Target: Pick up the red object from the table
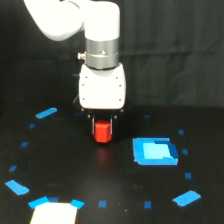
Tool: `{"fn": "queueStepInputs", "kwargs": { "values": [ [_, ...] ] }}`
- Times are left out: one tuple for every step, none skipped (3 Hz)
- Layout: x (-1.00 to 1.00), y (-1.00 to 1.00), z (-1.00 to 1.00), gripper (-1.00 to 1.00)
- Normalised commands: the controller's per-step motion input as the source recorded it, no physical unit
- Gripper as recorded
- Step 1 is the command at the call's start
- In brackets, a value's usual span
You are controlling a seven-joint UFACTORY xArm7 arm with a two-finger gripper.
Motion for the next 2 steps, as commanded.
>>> {"fn": "queueStepInputs", "kwargs": {
  "values": [
    [-0.01, -0.20, 1.00, -1.00],
    [0.21, 0.05, 0.99, -1.00]
  ]
}}
